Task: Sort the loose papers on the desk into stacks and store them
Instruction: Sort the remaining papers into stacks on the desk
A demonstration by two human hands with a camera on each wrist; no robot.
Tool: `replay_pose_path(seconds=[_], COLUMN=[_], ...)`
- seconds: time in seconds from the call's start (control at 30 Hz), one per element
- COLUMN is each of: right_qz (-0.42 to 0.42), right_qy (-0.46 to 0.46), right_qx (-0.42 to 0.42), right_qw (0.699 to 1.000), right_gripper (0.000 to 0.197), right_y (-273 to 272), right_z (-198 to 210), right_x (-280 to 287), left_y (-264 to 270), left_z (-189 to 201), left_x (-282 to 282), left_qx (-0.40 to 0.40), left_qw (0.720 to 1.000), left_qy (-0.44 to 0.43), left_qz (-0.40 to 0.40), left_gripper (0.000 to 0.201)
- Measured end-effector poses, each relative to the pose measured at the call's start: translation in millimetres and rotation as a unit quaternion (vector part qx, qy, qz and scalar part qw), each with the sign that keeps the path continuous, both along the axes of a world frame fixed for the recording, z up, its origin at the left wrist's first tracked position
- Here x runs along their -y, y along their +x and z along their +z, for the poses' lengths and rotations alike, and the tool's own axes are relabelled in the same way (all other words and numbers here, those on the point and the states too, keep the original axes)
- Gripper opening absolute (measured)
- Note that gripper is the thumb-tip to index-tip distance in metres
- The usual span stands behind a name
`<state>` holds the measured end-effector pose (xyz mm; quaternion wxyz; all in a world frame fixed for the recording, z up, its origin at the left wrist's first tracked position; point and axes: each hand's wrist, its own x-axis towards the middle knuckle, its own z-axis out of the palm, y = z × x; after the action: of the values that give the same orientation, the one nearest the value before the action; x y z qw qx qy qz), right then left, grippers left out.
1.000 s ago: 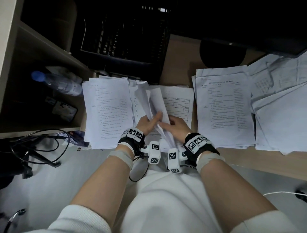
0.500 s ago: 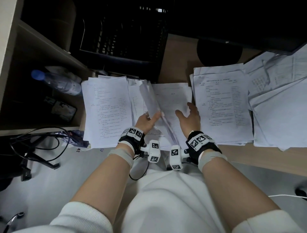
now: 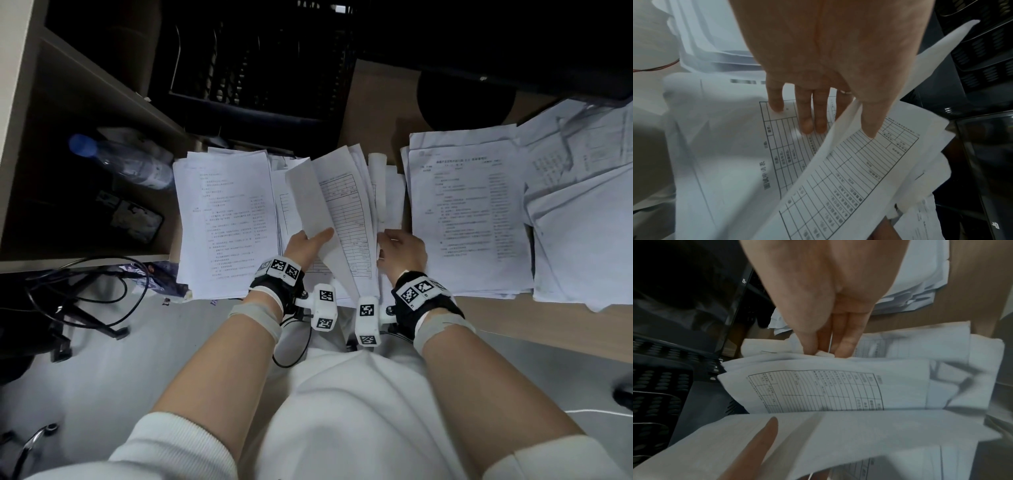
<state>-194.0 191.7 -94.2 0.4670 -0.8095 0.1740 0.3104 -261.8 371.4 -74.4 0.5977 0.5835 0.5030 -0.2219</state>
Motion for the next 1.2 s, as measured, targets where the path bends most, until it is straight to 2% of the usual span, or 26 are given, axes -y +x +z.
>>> replay_pose_path(seconds=[0.07,0.17,0.33,0.43,0.53,0.6,0.7,0.73,0.8,0.83,0.93,1.03,1.1,1.17,1.2], right_qz=[0.018,0.020,0.076,0.068,0.061,0.078,0.094,0.101,0.105,0.103,0.111,0.085,0.078,0.082,0.078], right_qy=[0.006,0.024,0.012,0.069,0.101,0.095,0.078,0.060,0.005,-0.016,-0.045,-0.034,-0.028,-0.033,-0.037], right_qx=[-0.007,-0.028,0.018,-0.017,-0.058,-0.049,-0.021,-0.009,0.019,0.024,0.023,0.010,0.005,-0.005,-0.015], right_qw=[1.000,0.999,0.997,0.995,0.991,0.991,0.992,0.993,0.994,0.994,0.993,0.996,0.997,0.996,0.996], right_gripper=[0.013,0.027,0.023,0.024,0.018,0.015,0.016,0.021,0.034,0.033,0.027,0.029,0.024,0.020,0.028], right_y=[0.3,1.6,5.7,6.5,5.2,4.6,6.9,8.4,12.7,16.0,23.6,27.1,26.8,25.7,25.2], right_z=[2.7,8.9,13.1,13.3,16.1,17.5,20.2,20.1,15.9,16.0,15.2,14.6,12.4,10.1,10.6], right_x=[-5.6,-11.5,-12.0,-12.8,-15.2,-17.2,-19.8,-20.4,-17.2,-15.1,-10.5,-9.7,-10.6,-9.0,-8.1], left_y=[2.0,4.8,11.8,15.9,20.4,22.0,23.4,23.1,20.1,17.7,15.5,19.9,21.1,20.8,20.9], left_z=[1.3,1.7,7.6,9.1,11.7,10.1,6.5,8.0,9.3,9.1,13.1,18.3,24.2,23.9,24.5], left_x=[0.9,3.7,6.6,8.4,9.8,9.5,6.1,4.1,0.7,-0.8,-4.2,-2.6,-1.1,1.7,3.4], left_qx=[0.003,0.012,0.017,0.022,0.021,0.014,0.001,0.002,0.012,0.013,0.012,-0.007,-0.018,-0.012,-0.002], left_qw=[1.000,0.999,0.998,0.997,0.996,0.996,0.997,0.997,0.996,0.996,0.992,0.998,0.999,0.998,0.997], left_qy=[0.001,0.006,0.020,0.020,0.028,0.023,0.026,0.026,0.022,0.023,0.048,0.027,0.016,0.024,0.024], left_qz=[-0.009,-0.034,-0.062,-0.067,-0.083,-0.081,-0.077,-0.075,-0.081,-0.084,-0.113,-0.056,-0.029,-0.054,-0.072], left_gripper=[0.051,0.061,0.068,0.073,0.104,0.113,0.103,0.093,0.056,0.045,0.044,0.032,0.037,0.049,0.057])
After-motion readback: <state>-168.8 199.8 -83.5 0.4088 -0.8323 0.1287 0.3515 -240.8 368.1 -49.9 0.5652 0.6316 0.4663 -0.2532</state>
